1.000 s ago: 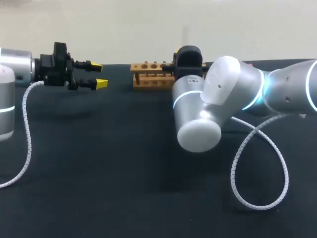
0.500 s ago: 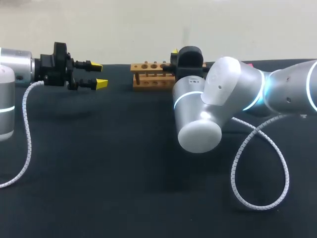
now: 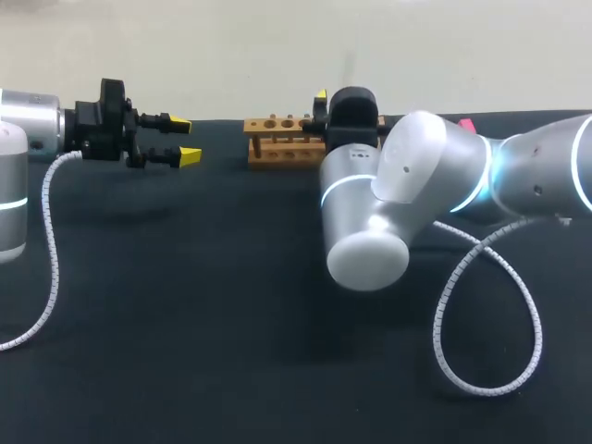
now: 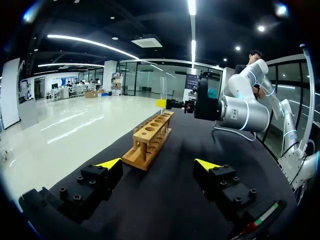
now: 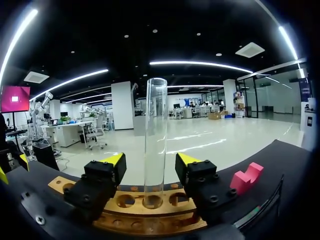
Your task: Grasp the test tube, adjust it, and insert it.
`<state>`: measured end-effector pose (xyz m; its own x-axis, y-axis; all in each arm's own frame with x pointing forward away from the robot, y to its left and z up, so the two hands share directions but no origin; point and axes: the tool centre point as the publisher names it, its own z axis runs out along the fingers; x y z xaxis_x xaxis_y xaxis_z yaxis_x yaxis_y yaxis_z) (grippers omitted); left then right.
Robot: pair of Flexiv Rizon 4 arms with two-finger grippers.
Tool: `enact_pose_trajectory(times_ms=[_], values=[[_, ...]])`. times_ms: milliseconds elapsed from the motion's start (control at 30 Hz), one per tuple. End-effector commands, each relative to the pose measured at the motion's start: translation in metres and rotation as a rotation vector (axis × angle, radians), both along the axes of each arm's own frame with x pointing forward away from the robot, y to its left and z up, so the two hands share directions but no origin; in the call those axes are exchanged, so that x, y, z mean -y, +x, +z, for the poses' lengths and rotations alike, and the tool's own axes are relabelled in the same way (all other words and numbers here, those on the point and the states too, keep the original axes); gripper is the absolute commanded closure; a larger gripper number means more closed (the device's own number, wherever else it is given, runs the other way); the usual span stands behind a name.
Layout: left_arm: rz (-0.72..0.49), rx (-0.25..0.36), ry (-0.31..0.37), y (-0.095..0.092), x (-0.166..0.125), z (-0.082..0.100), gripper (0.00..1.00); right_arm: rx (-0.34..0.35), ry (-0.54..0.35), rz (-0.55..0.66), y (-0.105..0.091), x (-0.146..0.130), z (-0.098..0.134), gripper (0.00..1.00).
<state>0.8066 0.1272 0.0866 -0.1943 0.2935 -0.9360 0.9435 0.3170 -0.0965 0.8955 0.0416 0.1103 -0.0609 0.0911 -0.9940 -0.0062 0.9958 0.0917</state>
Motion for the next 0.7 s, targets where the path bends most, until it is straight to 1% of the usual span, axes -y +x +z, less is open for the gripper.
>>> enact_pose_trajectory(times_ms=[33,100,167,300,400,433,467,500,600,667,700], values=[[0.000,0.004,-0.003,-0.0003,-0.0007,-0.0011,0.00,0.005,-0.001,-0.003,-0.0048,0.0015,0.0023,0.41],[0.000,0.004,-0.003,-0.0003,-0.0007,-0.0011,0.00,0.008,-0.002,-0.005,-0.0052,0.0019,0.0037,0.44],[0.000,0.004,-0.003,-0.0003,-0.0007,-0.0011,0.00,0.017,-0.006,-0.011,-0.0054,0.0022,0.0056,0.63],[0.000,0.004,-0.003,-0.0003,-0.0007,-0.0011,0.00,0.026,-0.010,-0.013,-0.0051,0.0022,0.0058,0.67],[0.000,0.004,-0.003,-0.0003,-0.0007,-0.0011,0.00,0.035,-0.013,-0.014,-0.0047,0.0020,0.0079,0.67],[0.000,0.004,-0.003,-0.0003,-0.0007,-0.0011,0.00,0.038,-0.015,-0.014,-0.0047,0.0020,0.0084,0.70],[0.000,0.004,-0.003,-0.0003,-0.0007,-0.0011,0.00,0.040,-0.016,-0.014,-0.0047,0.0020,0.0089,0.78],[0.000,0.004,-0.003,-0.0003,-0.0007,-0.0011,0.00,0.042,-0.016,-0.015,-0.0048,0.0020,0.0094,0.82],[0.000,0.004,-0.003,-0.0003,-0.0007,-0.0011,0.00,0.049,-0.018,-0.018,-0.0051,0.0021,0.0105,0.82],[0.000,0.004,-0.003,-0.0003,-0.0007,-0.0011,0.00,0.056,-0.019,-0.023,-0.0055,0.0024,0.0112,0.80],[0.000,0.004,-0.003,-0.0003,-0.0007,-0.0011,0.00,0.059,-0.019,-0.026,-0.0058,0.0026,0.0115,0.81]])
